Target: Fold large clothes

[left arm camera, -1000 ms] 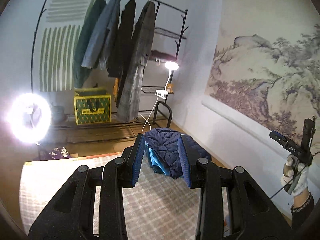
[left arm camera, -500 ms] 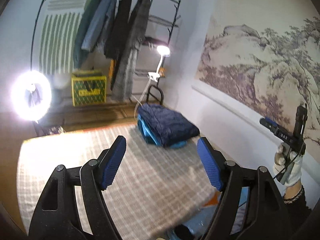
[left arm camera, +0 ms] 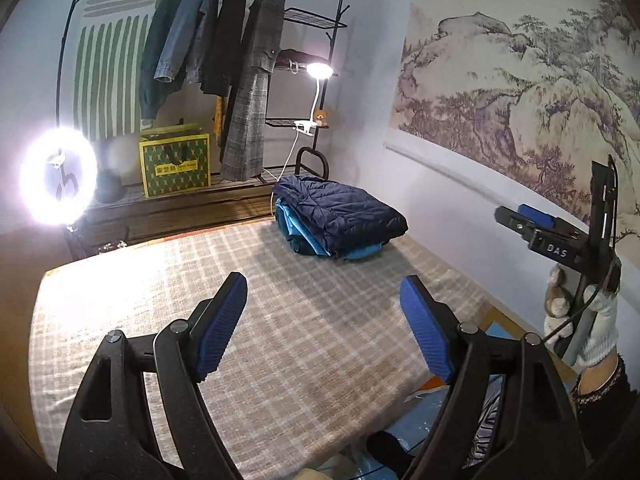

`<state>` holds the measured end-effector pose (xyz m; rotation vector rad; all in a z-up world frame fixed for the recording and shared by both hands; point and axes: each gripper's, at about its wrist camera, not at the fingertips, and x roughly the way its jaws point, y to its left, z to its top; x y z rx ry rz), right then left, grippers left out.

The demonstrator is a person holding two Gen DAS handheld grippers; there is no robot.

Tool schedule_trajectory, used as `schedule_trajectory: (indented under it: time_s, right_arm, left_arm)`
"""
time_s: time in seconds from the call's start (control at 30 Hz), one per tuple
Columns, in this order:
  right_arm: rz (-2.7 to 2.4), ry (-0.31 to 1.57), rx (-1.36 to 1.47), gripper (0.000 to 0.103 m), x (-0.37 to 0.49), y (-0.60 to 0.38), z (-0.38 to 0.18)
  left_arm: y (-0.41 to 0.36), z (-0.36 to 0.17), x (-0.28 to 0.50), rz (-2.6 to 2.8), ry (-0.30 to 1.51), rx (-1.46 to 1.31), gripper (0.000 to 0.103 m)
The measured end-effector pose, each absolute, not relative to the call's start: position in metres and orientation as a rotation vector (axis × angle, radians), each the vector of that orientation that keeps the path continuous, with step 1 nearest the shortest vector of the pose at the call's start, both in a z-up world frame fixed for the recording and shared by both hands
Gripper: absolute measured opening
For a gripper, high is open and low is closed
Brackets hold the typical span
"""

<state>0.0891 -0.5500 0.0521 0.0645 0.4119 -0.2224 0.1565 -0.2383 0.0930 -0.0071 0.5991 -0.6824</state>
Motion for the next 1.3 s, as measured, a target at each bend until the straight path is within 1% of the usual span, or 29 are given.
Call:
schedule_trajectory:
  time_s: [0.1, 0.3, 0.37, 0.43, 0.5, 0.67, 0.77, 0.87, 0.97, 1.1, 1.3]
  right_arm:
    - [-0.225, 0.407, 0.068, 0.085, 0.1, -0.542, 0.044]
    - [-0.226, 0.409, 0.058, 0.085, 0.127, -0.525, 0.026]
    - [-0.232, 0.408, 0.052, 0.085, 0.135, -0.521, 0.021]
    - [-0.236, 0.408, 0.051, 0.085, 0.143, -0.518, 0.019]
    - [-0.234, 0.402, 0.041, 0.085, 0.146, -0.517, 0.018]
    - [-0.273, 0.351, 0.034, 0.086, 0.148, -0.518, 0.011]
    - [-0.264, 0.358, 0.067, 0.092, 0.153, -0.521, 0.006]
    - [-0.278, 0.334, 0.065, 0.102, 0.155, -0.52, 0.001]
    - [-0.302, 0.306, 0.043, 0.102, 0.156, -0.515, -0.003]
    - [-0.274, 0.333, 0.012, 0.102, 0.163, -0.507, -0.01]
    - [-0.247, 0.376, 0.029, 0.102, 0.171, -0.503, -0.018]
  left_arm:
    - [-0.239, 0.082, 0.165, -0.68, 0.602, -0.029, 0.088]
    - [-0.24, 0.067, 0.181, -0.638, 0.579, -0.02, 0.089]
    - [-0.24, 0.064, 0.186, -0.62, 0.576, -0.021, 0.092]
    - [-0.239, 0.062, 0.188, -0.593, 0.549, -0.027, 0.1]
    - [-0.238, 0.06, 0.187, -0.563, 0.51, -0.015, 0.102]
    - [-0.243, 0.051, 0.187, -0.528, 0.488, 0.04, 0.103]
    - [-0.249, 0.041, 0.189, -0.527, 0.512, 0.063, 0.103]
    - [-0.253, 0.028, 0.193, -0.532, 0.542, 0.067, 0.103]
    - [-0.256, 0.017, 0.196, -0.525, 0.582, 0.065, 0.103]
    - [-0.259, 0.007, 0.201, -0.506, 0.639, 0.054, 0.103]
    - [-0.256, 0.005, 0.205, -0.493, 0.644, 0.033, 0.103]
